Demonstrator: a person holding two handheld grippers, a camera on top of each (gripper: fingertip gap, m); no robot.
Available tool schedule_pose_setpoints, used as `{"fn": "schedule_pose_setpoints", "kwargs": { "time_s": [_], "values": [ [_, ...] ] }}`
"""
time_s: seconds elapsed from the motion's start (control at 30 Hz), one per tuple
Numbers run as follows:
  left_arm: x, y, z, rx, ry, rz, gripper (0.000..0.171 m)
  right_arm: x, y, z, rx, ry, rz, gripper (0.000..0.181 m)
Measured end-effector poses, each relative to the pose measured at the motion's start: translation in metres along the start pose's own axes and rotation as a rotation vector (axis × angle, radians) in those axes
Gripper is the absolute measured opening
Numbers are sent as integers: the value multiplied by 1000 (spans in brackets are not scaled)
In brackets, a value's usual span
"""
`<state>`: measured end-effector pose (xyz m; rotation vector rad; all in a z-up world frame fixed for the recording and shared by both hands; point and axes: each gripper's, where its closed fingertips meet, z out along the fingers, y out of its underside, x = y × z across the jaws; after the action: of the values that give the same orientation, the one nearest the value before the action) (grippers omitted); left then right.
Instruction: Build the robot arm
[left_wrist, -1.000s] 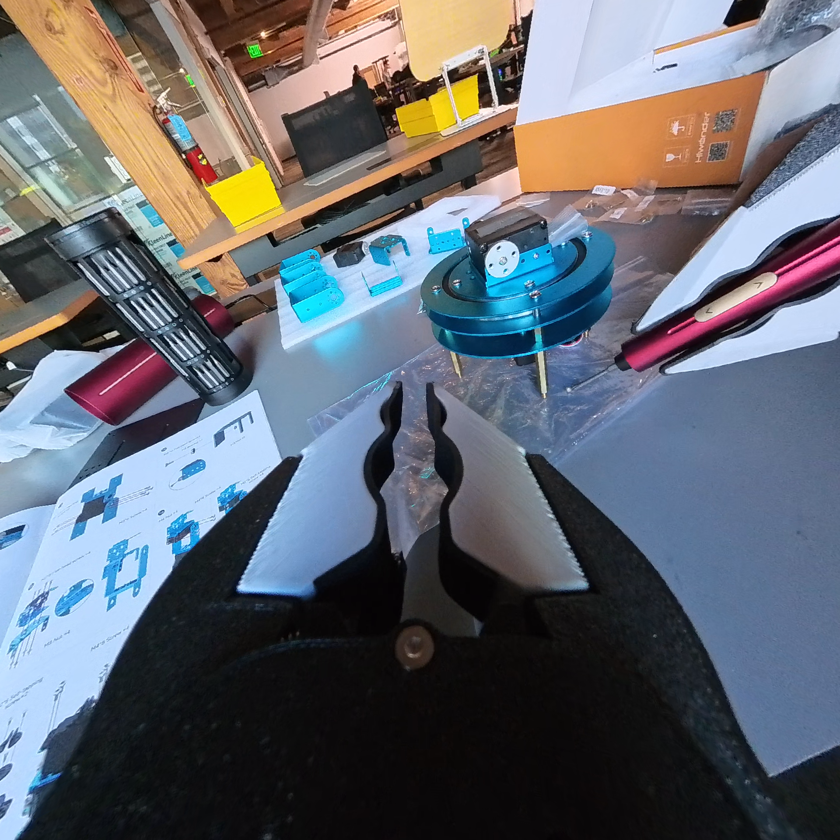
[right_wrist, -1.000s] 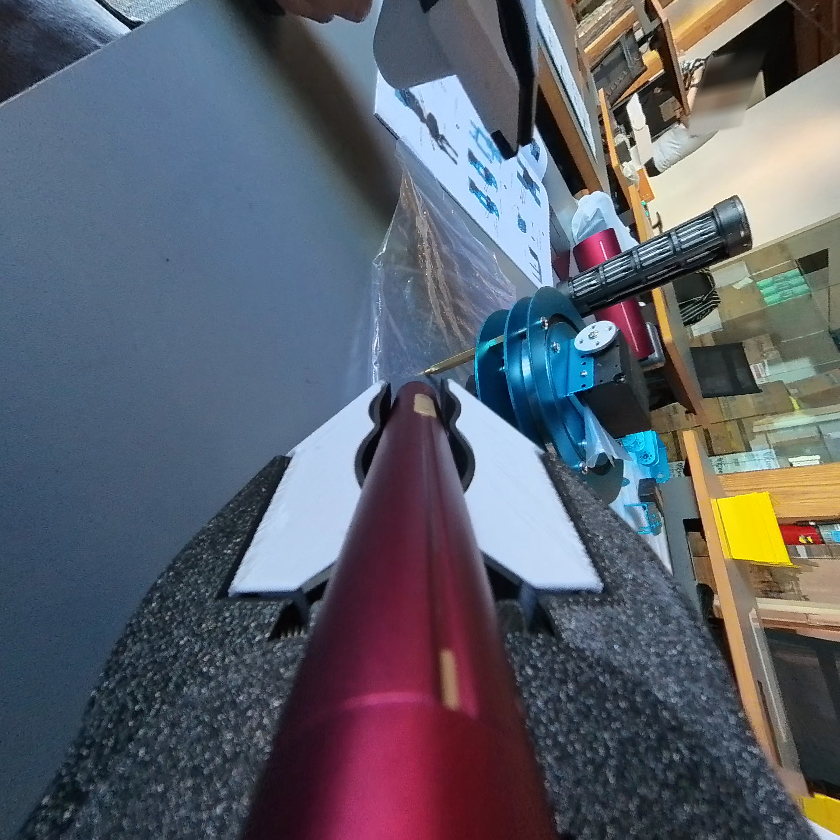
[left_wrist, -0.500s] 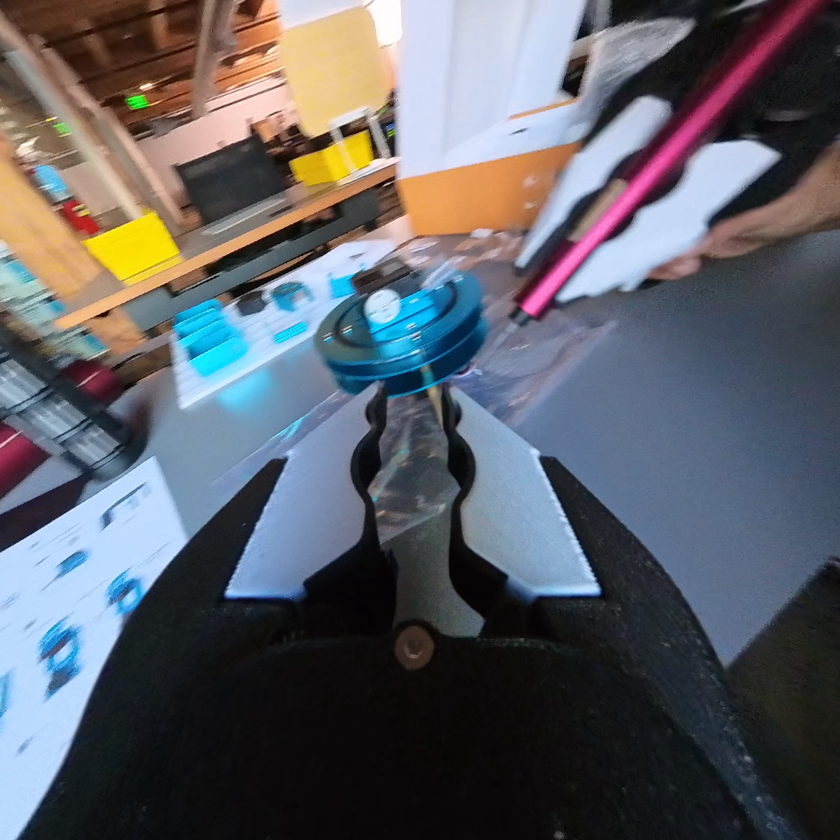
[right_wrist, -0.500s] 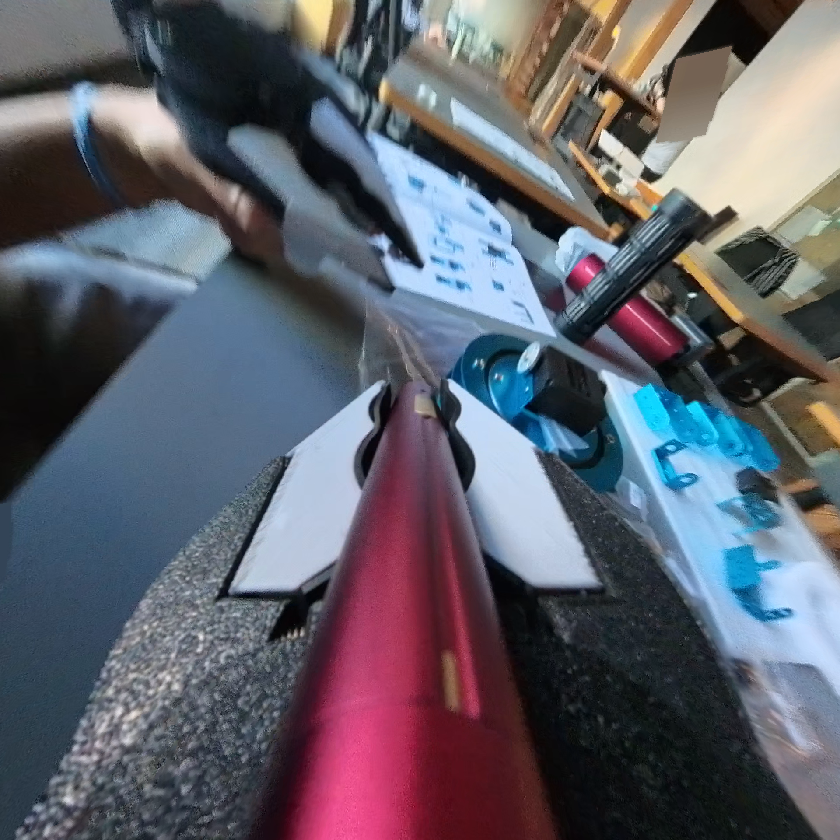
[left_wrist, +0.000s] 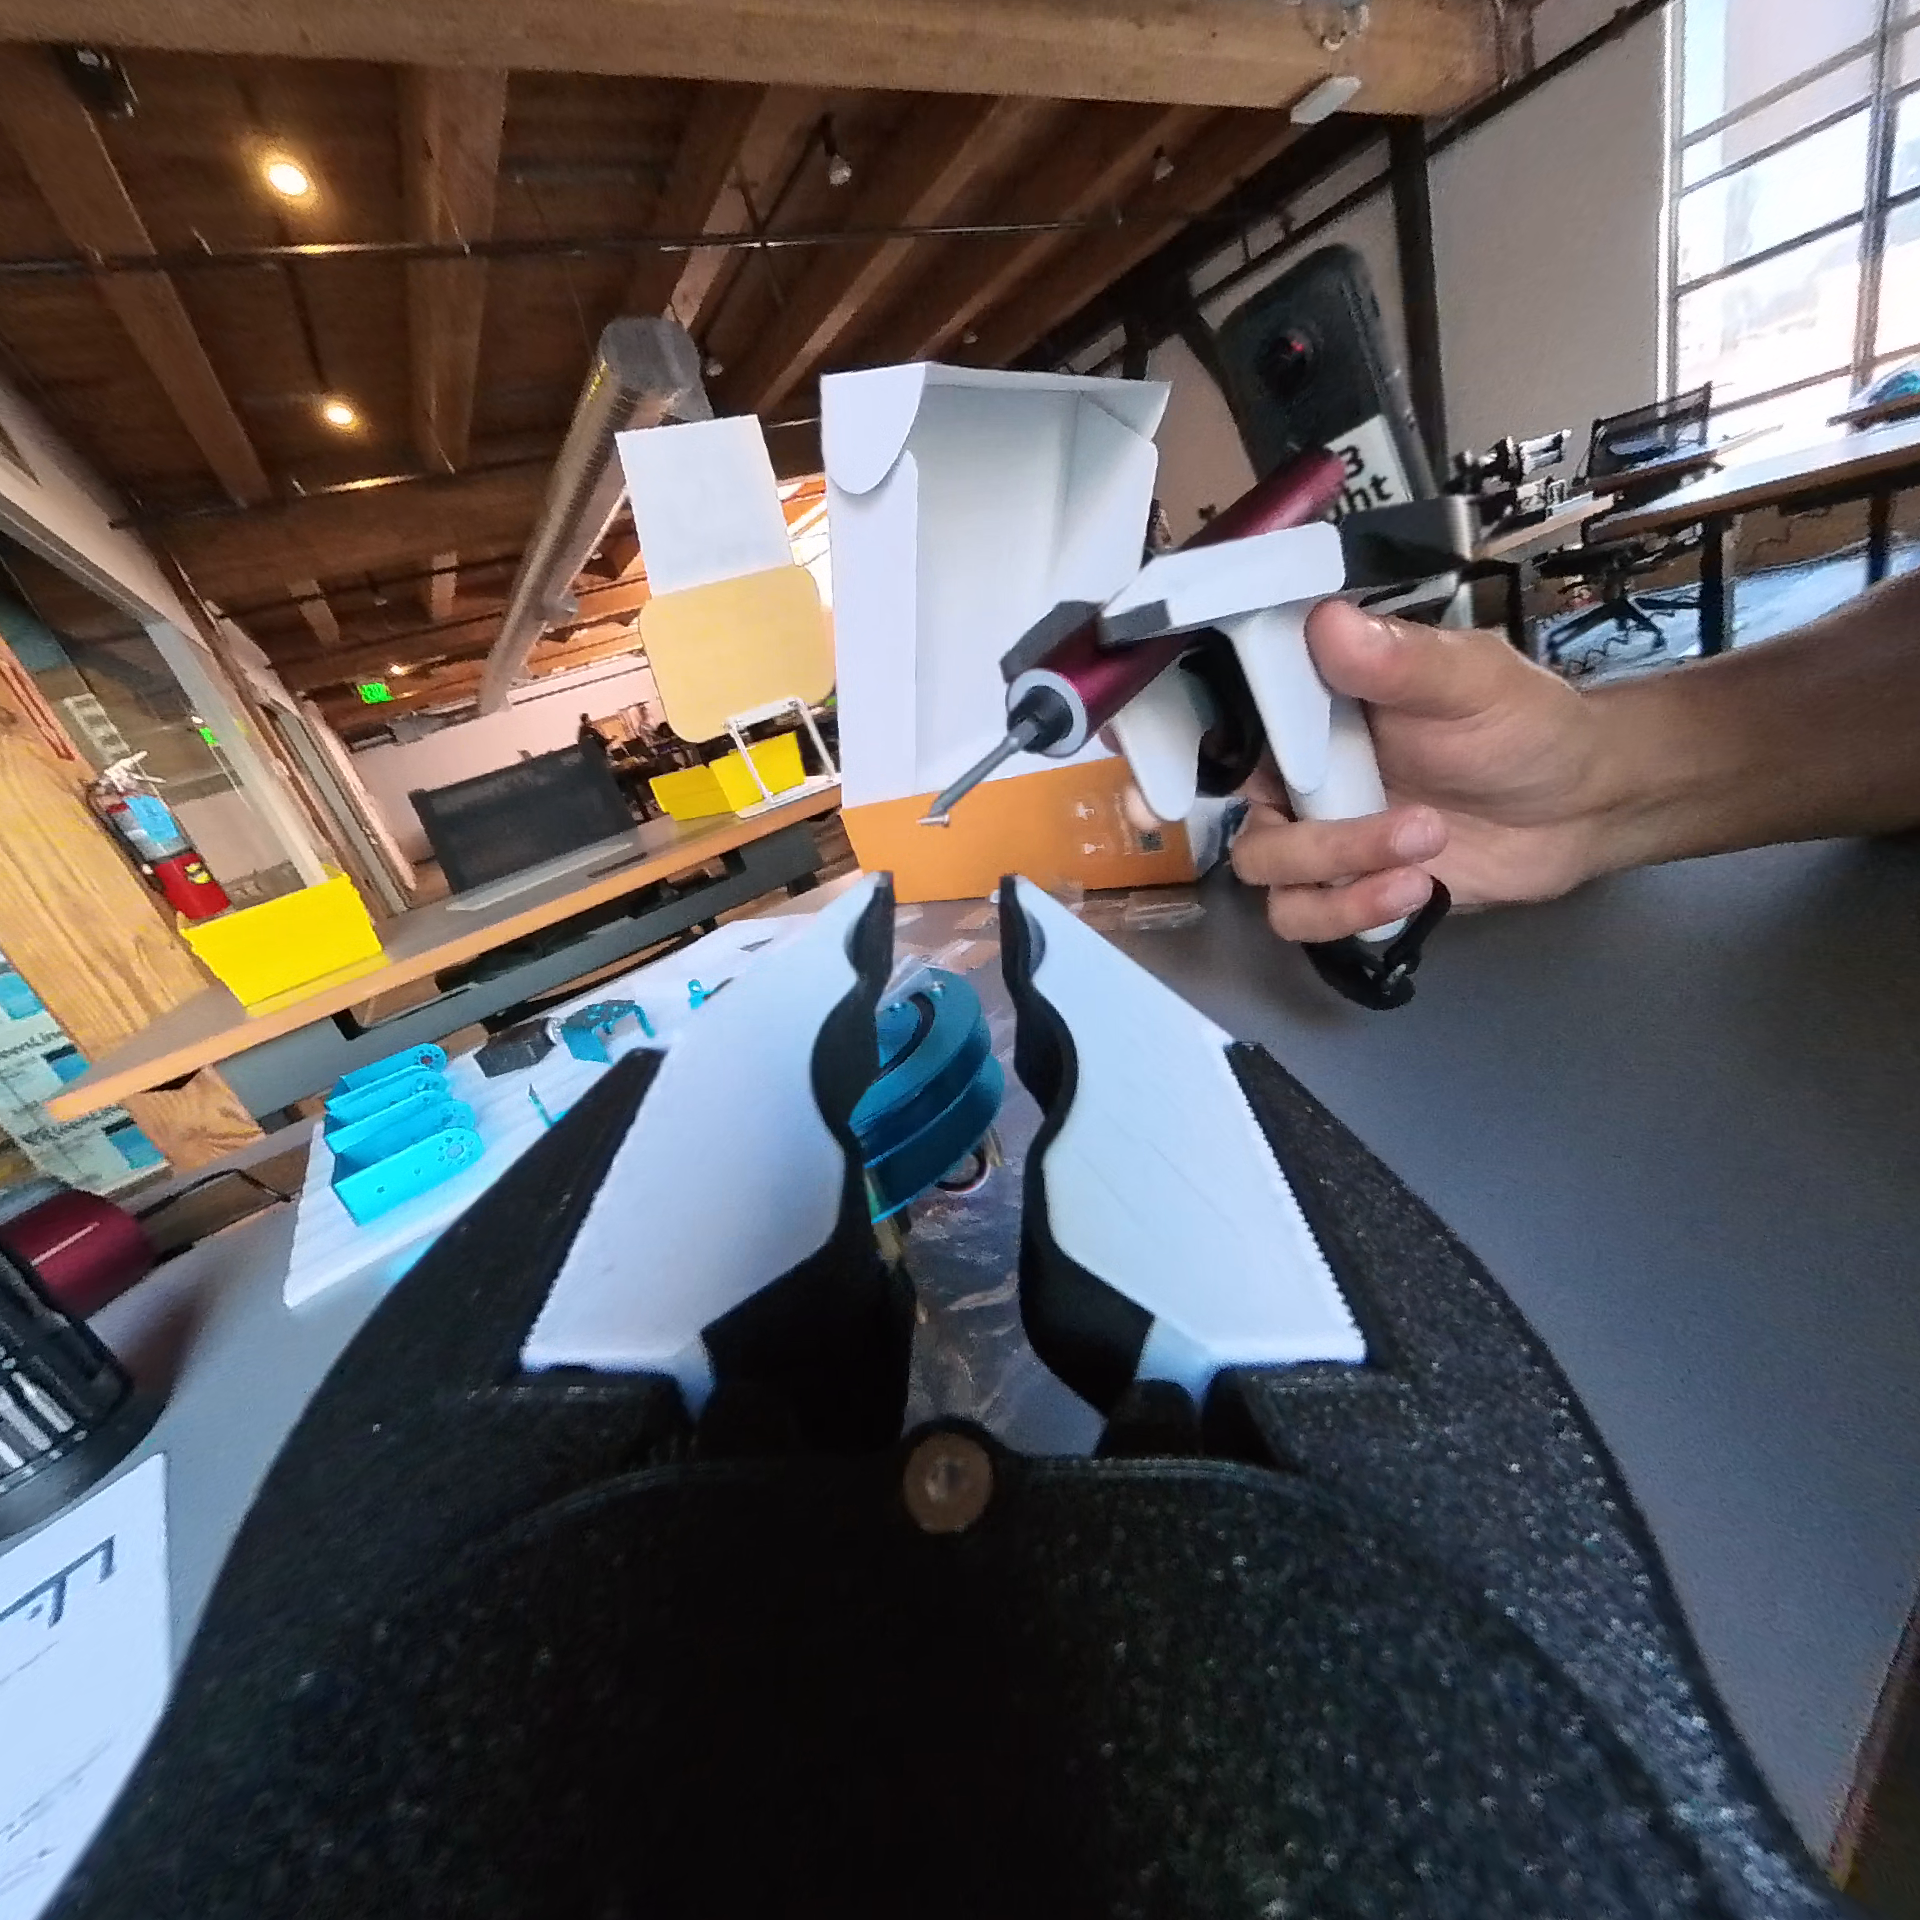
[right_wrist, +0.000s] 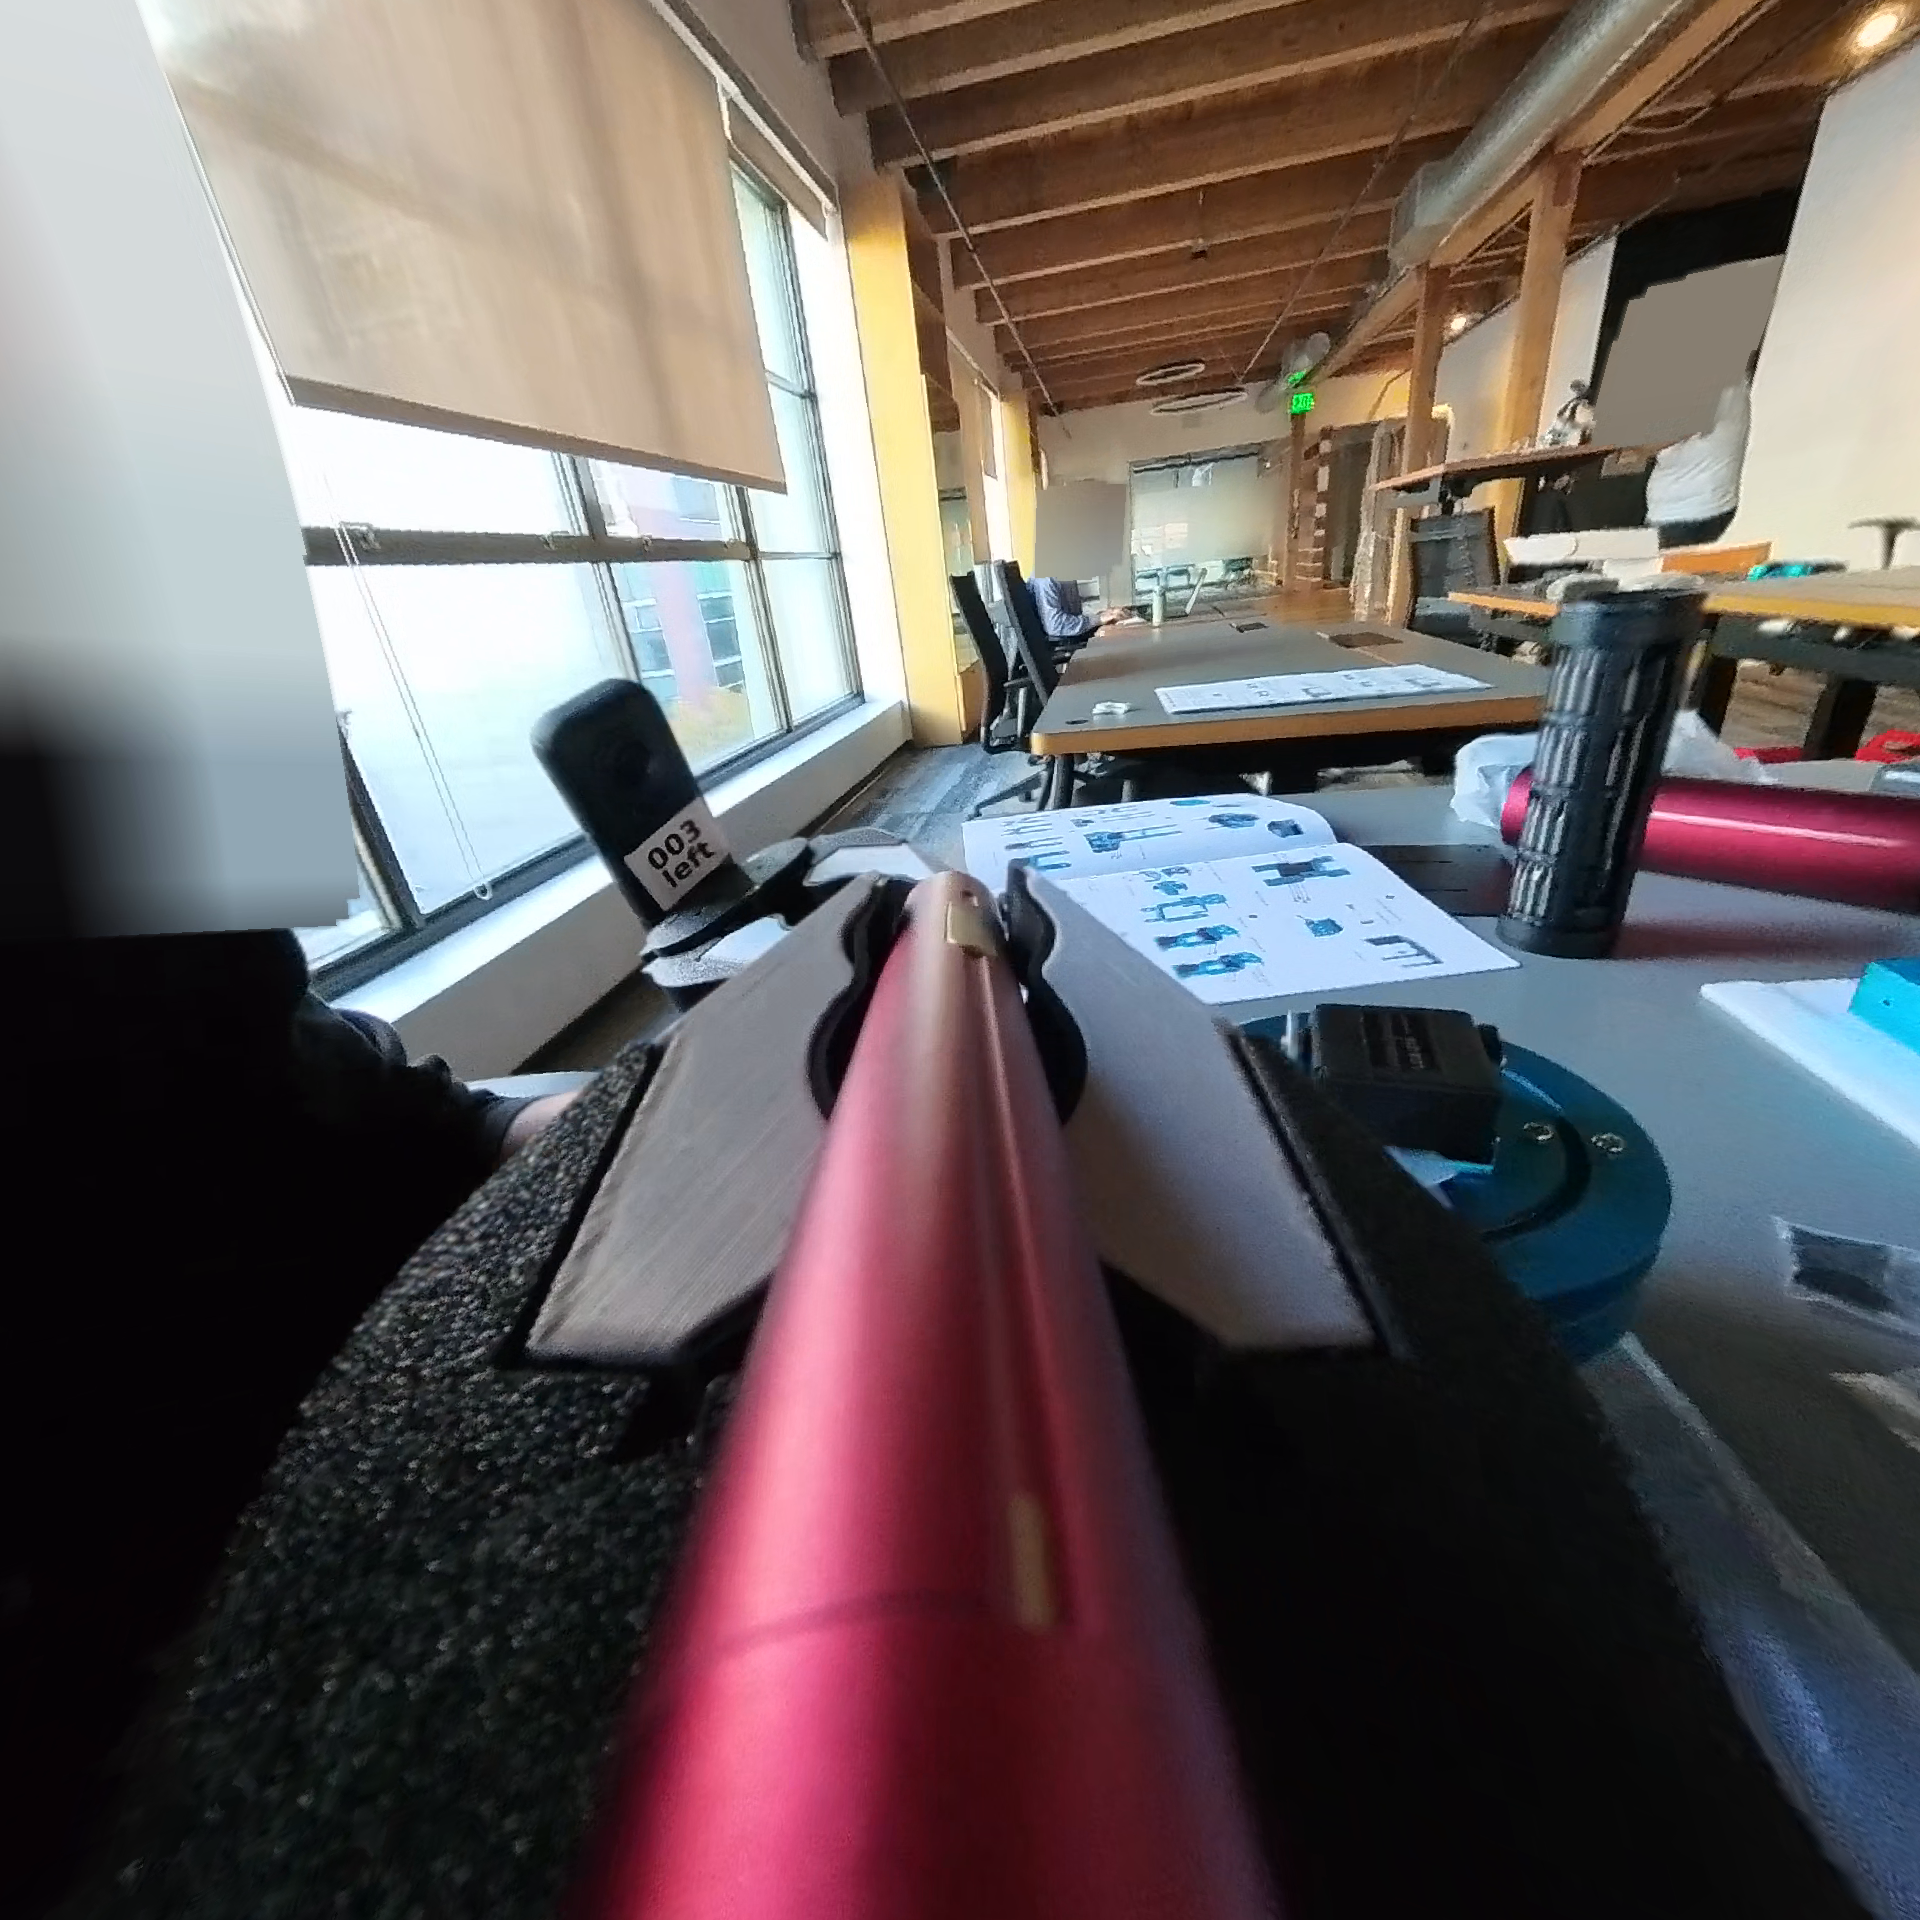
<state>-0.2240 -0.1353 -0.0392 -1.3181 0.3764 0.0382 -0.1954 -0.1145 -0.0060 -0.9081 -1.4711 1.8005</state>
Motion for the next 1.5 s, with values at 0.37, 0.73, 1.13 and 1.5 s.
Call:
{"fn": "schedule_pose_setpoints", "kwargs": {
  "time_s": [0.37,0.73,1.13,1.5],
  "values": [
    [-11,0,-3,-12,-189,325,19,2,9,2,-63,-14,90,22],
    [-4,14,0,-103,-333,814,13,9,18,1,-120,-22,237,20],
    [-3,17,0,-116,-319,818,2,12,24,1,-138,-24,256,20],
    [-16,15,-4,-134,-326,664,0,15,12,-4,-106,55,15,22]
  ]
}}
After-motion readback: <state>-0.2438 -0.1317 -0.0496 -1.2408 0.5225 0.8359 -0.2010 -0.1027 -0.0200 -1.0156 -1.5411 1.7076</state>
